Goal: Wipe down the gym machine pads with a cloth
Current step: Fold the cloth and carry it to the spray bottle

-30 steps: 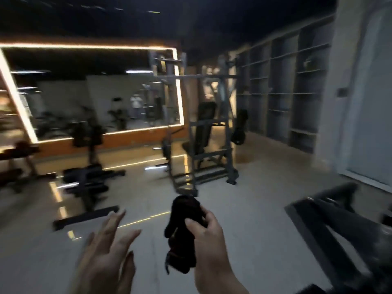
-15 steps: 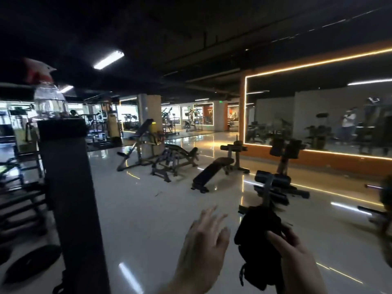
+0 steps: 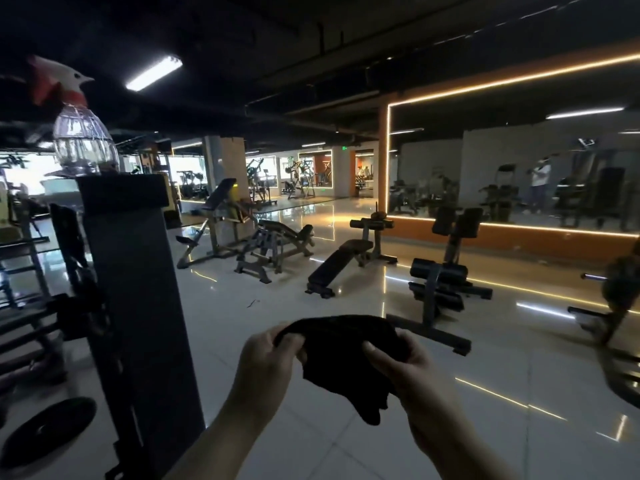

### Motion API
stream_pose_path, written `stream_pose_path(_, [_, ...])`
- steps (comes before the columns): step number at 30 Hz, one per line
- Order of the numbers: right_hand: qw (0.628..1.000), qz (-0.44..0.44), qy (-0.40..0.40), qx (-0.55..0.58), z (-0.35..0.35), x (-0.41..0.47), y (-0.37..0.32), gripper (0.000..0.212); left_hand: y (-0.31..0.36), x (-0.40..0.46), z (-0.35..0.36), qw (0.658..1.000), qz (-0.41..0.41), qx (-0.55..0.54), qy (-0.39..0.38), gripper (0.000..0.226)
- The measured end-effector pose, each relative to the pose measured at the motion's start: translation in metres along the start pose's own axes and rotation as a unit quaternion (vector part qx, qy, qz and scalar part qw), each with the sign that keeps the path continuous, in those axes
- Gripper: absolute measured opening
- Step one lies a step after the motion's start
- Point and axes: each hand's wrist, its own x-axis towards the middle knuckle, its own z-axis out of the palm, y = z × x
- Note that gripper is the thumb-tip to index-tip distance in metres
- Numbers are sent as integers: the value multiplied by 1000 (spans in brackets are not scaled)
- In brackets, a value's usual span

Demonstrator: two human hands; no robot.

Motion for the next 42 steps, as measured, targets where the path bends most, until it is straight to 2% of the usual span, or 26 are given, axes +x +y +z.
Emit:
stream_pose_path(2, [998,7,-17,-62,8,9,7,23,-2,13,-12,996,-42,-67,38,47])
stream_pose_path(5, [995,-17,-43,-92,14,22,11,14,-7,32,-28,982,-114,-140,64,44])
stream_pose_path(7, [991,-35,-79,-102,19,27,9,10,-11,43,-38,980,-122,-144,65,42])
stream_pose_path(10, [979,-53,-92,-171,21,33,5,25,-15,56,-51,977,-124,-156,70,40])
stream_pose_path(12, [973,-43,-103,-203,20,36,4,23,-20,64,-57,976,-126,-166,58,38])
stream_pose_path(16, [964,-34,-96,-246,22,40,12,12,-28,77,-62,980,-131,-151,-10,35])
stream_pose_path(19, [941,-57,-54,-330,22,50,18,15,-31,89,-61,972,-144,-149,-114,16])
stream_pose_path(21, [931,-68,-40,-356,17,62,18,17,-34,99,-59,961,-160,-140,-178,34])
stream_pose_path(23, [928,-60,-64,-363,9,73,13,17,-31,106,-55,957,-154,-140,-203,39])
stream_pose_path(25, [902,-50,-97,-418,0,83,7,25,-23,112,-52,963,-136,-125,-195,28])
stream_pose_path(28, [807,-86,-117,-572,-16,91,-2,32,-10,120,-49,972,-107,-128,-164,17])
stream_pose_path(29, [797,-87,-115,-586,-20,92,-4,31,-7,123,-48,975,-92,-132,-154,16])
stream_pose_path(30, [800,-83,-104,-585,-27,94,-7,31,-4,125,-48,978,-77,-135,-139,17])
stream_pose_path(32, [836,-66,-63,-541,-39,94,-16,24,0,128,-47,985,-44,-135,-103,23])
stream_pose_path(36, [953,-61,-48,-294,-59,89,-32,4,-2,132,-48,994,-21,-105,-8,19])
stream_pose_path(37, [974,-57,-53,-212,-62,88,-34,10,-4,132,-48,996,-20,-83,18,17])
stream_pose_path(39, [994,-39,-53,-84,-65,89,-36,43,-9,135,-44,997,-29,-43,62,14])
stream_pose_path(40, [998,-30,-47,-36,-64,90,-36,47,-11,136,-41,995,-42,-32,80,13])
stream_pose_path(42, [999,-16,-29,28,-53,91,-40,34,-15,139,-32,990,-78,4,118,10])
